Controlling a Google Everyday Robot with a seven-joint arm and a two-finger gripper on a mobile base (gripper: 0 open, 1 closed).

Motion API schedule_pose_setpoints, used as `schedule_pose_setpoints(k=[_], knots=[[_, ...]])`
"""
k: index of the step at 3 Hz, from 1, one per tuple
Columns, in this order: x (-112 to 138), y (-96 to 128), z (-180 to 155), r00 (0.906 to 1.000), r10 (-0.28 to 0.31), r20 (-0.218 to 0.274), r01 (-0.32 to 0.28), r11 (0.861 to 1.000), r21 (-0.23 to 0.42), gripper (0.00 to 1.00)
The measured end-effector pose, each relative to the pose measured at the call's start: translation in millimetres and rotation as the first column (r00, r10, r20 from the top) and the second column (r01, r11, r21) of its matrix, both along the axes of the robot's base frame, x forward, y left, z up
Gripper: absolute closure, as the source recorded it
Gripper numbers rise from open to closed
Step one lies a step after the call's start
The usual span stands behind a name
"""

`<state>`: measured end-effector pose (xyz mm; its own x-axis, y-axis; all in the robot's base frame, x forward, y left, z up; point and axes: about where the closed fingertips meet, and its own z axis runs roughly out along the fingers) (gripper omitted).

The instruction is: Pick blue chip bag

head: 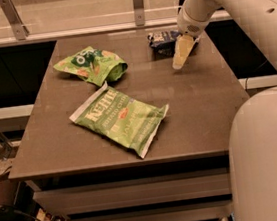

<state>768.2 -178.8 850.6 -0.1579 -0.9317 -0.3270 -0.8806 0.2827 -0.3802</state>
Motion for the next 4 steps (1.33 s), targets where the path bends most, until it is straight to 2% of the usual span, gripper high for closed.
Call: schedule_pose_setpoints(k=[1, 2, 3, 4], knots=[[11, 3, 1, 0.9988, -0.024, 0.042, 0.025, 1.000, -0.009, 0.00], [18, 8, -6, 0.9993, -0.019, 0.030, 0.020, 1.000, -0.006, 0.00], [26, 11, -13, 0.9997, -0.015, 0.018, 0.015, 1.000, 0.006, 0.18], [27, 12, -15, 0.9998, -0.014, 0.015, 0.013, 1.000, 0.006, 0.41]])
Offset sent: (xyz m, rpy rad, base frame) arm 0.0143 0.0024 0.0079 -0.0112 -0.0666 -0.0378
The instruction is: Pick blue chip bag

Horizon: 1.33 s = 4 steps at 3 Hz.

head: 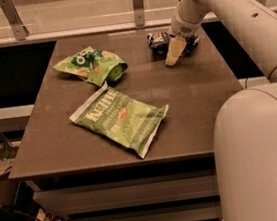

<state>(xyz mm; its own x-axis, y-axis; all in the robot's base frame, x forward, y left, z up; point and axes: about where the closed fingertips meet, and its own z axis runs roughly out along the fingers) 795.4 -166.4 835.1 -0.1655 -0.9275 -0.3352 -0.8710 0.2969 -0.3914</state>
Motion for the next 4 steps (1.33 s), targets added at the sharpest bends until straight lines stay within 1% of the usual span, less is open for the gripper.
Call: schedule_pose_setpoints(k=[2, 3, 4], knots=[[0.4, 1.4, -2.0, 1.0000, 0.002, -0.005, -0.002, 1.000, 0.000, 0.87], [0.4, 1.5, 2.6, 1.0000, 0.002, -0.005, -0.002, 1.000, 0.000, 1.00], [0.4, 1.5, 2.9, 1.0000, 0.002, -0.005, -0.002, 1.000, 0.000, 1.00]])
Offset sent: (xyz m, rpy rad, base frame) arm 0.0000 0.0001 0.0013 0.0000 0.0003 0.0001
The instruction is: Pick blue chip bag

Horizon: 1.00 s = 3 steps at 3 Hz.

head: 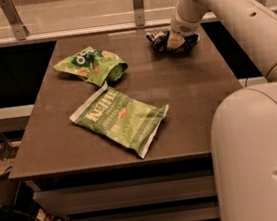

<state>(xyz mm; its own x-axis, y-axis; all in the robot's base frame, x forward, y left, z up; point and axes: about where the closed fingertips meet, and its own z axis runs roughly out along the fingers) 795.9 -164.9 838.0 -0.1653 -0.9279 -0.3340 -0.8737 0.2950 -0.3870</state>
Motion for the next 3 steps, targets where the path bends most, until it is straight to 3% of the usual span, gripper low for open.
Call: schedule_pose_setpoints(k=[3], knots=[[0.0, 0.0, 0.2, 1.0000, 0.000, 0.000, 0.000, 1.000, 0.000, 1.00]])
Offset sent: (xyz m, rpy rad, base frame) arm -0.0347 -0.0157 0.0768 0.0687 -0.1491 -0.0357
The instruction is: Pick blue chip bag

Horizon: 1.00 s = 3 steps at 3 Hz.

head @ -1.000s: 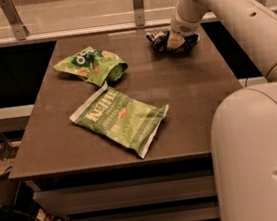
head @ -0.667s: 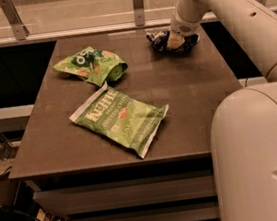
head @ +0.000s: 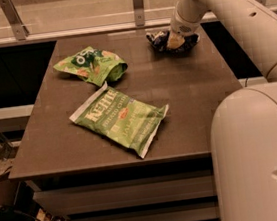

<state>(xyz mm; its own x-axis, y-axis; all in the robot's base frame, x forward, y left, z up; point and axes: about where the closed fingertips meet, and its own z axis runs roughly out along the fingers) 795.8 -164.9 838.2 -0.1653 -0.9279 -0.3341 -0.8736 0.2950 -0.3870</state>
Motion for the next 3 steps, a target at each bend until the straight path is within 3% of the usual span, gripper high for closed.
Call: schedule_pose_setpoints(k=[3], knots=[[-0.1, 0.1, 0.1, 1.0000, 0.000, 0.000, 0.000, 1.000, 0.000, 1.00]])
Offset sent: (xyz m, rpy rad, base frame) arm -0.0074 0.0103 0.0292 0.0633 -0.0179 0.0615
